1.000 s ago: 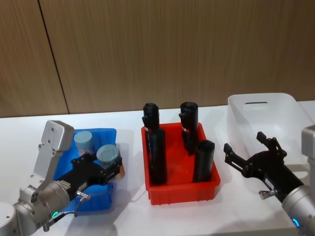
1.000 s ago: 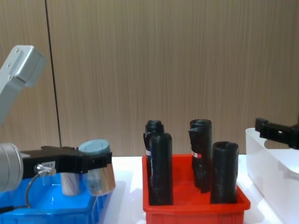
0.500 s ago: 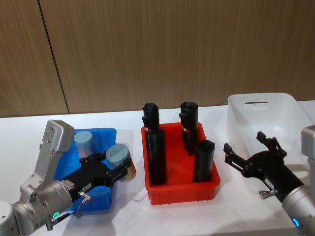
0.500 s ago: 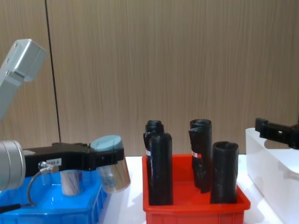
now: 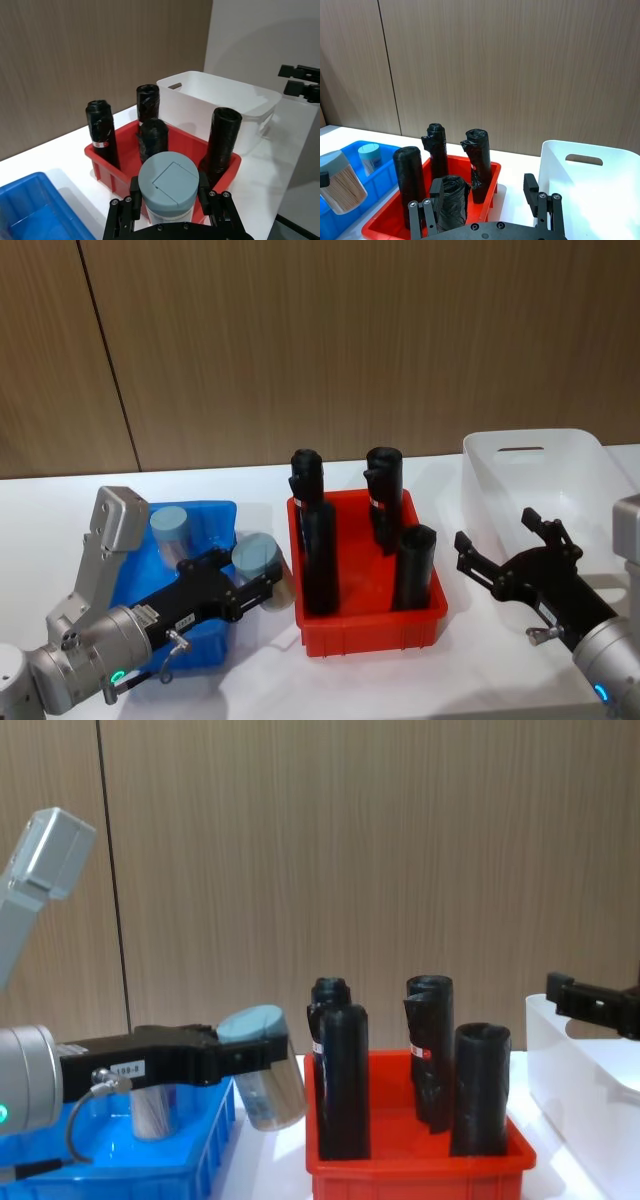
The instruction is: Pick the cotton swabs from the blue box and place them into the white box.
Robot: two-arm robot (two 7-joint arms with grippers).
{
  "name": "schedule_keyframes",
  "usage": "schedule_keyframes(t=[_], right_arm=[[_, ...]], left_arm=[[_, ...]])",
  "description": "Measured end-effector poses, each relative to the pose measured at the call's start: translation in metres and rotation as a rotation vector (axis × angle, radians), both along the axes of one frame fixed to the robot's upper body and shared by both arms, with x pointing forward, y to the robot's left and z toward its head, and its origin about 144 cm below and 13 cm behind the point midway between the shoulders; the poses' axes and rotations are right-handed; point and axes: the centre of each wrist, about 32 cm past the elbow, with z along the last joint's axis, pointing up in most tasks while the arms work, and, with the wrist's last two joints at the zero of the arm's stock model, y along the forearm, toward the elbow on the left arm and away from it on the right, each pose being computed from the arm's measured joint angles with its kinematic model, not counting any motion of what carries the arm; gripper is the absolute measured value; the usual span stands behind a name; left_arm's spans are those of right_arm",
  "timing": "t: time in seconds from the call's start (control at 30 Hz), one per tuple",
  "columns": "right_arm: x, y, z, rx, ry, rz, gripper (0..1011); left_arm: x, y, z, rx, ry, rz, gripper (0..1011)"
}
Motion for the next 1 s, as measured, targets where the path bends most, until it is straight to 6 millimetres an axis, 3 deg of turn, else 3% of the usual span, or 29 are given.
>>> schedule_keyframes(t=[1.0], right_arm=[[0.000,0.000,0.000,0.000,0.000,0.000,1002]], left_arm=[[0.021,-0.008,-0.004,-0.071,-0.050,-0.161,660]])
